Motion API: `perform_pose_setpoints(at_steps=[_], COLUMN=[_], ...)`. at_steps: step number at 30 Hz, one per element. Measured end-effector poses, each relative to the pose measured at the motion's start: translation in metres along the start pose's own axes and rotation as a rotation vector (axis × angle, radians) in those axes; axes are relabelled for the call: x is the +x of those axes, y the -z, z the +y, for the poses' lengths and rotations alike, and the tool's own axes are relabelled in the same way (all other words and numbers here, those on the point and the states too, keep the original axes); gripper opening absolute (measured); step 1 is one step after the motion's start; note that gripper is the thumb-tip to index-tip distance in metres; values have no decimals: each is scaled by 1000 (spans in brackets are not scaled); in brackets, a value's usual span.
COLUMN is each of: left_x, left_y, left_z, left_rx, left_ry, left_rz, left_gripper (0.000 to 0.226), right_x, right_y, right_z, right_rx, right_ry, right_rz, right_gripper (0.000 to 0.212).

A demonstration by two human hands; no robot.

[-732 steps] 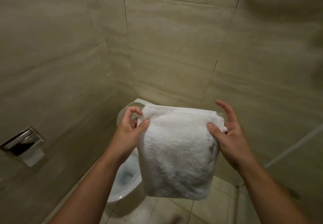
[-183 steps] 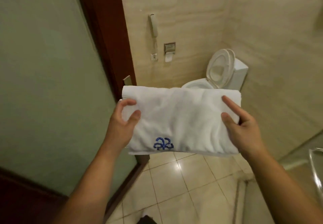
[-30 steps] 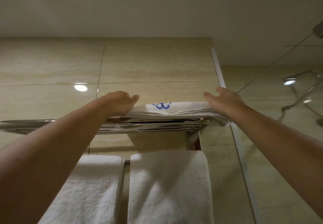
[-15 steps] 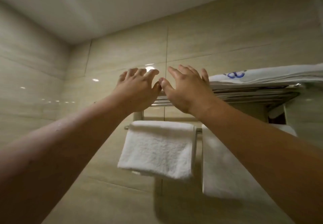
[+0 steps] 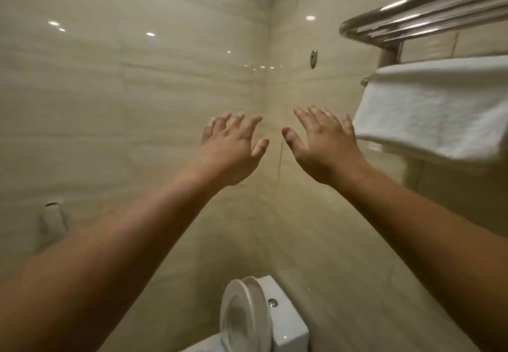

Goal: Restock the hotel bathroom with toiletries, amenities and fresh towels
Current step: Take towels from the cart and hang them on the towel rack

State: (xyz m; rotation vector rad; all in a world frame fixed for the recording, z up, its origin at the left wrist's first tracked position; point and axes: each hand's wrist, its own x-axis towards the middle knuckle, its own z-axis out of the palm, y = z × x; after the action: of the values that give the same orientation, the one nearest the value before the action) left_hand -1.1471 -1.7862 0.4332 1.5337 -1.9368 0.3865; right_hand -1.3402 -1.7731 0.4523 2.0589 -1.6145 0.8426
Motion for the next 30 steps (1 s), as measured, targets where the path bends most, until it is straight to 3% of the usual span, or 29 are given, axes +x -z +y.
perform_pose_setpoints(at_steps=[7, 13, 19, 30], left_x=[-177, -330, -471, -731], left_y=[-42, -17, 40, 181], left_z=[-79, -135, -168, -195], left_rx=[87, 187, 241, 381], left_ry=[258, 507, 738, 1106], left_rz=[-226, -291, -264, -199], left_gripper=[64, 63, 62, 61], right_x=[-103, -200, -308, -494], right_y=[-127, -171, -172, -100], right_z=[-80, -196, -312, -510], right_rx=[120, 366, 604, 687], right_ry=[127, 306, 480, 810], right_rz=[-302, -511, -643, -824], right_gripper=[73, 70, 70, 70])
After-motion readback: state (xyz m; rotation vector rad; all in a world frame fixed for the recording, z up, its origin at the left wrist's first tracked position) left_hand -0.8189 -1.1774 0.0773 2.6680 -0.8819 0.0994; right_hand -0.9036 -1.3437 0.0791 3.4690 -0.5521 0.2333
